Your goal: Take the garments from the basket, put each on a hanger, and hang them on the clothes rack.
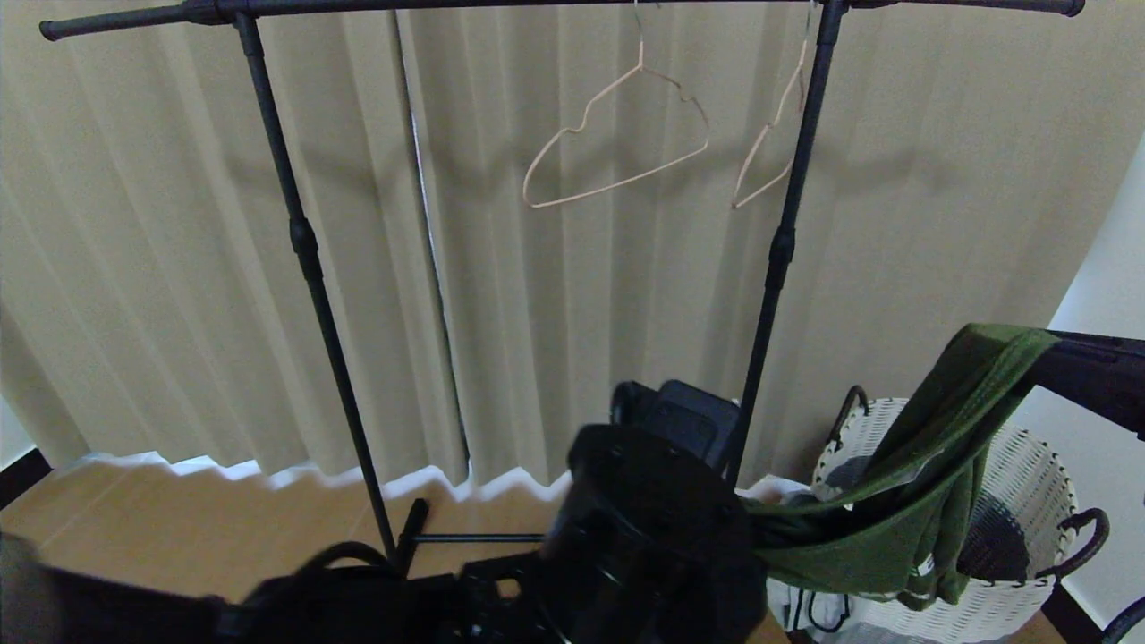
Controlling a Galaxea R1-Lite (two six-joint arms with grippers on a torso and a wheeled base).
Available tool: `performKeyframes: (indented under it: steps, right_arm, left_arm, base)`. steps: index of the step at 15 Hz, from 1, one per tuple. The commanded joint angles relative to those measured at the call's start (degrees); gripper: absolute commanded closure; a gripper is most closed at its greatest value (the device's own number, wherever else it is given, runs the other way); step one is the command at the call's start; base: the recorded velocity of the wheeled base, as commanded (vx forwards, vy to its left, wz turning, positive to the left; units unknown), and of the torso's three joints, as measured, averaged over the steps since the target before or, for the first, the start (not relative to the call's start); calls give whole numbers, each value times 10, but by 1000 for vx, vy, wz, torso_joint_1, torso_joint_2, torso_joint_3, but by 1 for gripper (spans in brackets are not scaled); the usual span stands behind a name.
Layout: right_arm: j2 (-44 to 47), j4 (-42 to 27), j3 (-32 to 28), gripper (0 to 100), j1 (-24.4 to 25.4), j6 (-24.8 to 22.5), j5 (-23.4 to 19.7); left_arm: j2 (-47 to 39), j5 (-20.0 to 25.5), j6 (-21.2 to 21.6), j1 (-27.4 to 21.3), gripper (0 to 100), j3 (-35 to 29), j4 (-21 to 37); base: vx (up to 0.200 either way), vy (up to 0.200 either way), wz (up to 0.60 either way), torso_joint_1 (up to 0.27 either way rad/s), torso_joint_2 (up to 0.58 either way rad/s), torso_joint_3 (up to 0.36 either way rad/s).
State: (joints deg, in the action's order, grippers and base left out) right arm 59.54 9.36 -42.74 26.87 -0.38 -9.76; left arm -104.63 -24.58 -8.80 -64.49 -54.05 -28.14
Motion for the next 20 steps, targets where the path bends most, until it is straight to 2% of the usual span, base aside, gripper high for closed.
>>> performKeyframes:
  steps: [1,5,7,8,10,13,15,20]
  right_arm:
    - [2,0,-23,100,13,0,-9]
    - [23,6,-65,100,14,0,-34]
    - [46,42,-70,100,14,-1,-34]
    - [67,73,-67,100,14,-1,-31]
    - [87,81,-69,100,13,-1,-28]
    - [109,97,-88,100,13,-1,-27]
    - [117,99,-97,100,13,-1,-28]
    - [137,100,-116,100,-1,-1,-27]
  left_arm:
    - [166,0,30,31,100,8,52]
    - [261,1,76,92,100,-46,135]
    - [268,1,97,120,100,-66,159]
    - [268,1,115,150,100,-83,185]
    - [266,9,143,194,100,-99,220]
    - [268,111,153,249,100,-121,254]
    - [267,154,150,260,100,-138,250]
    - [276,160,148,257,100,-125,249]
  base:
    - [0,0,0,0,0,0]
    - [0,0,0,0,0,0]
    - [0,0,0,0,0,0]
    - [0,0,0,0,0,0]
    - [0,0,0,0,0,0]
    - [0,0,0,0,0,0]
    - [0,0,0,0,0,0]
    - [0,0,0,0,0,0]
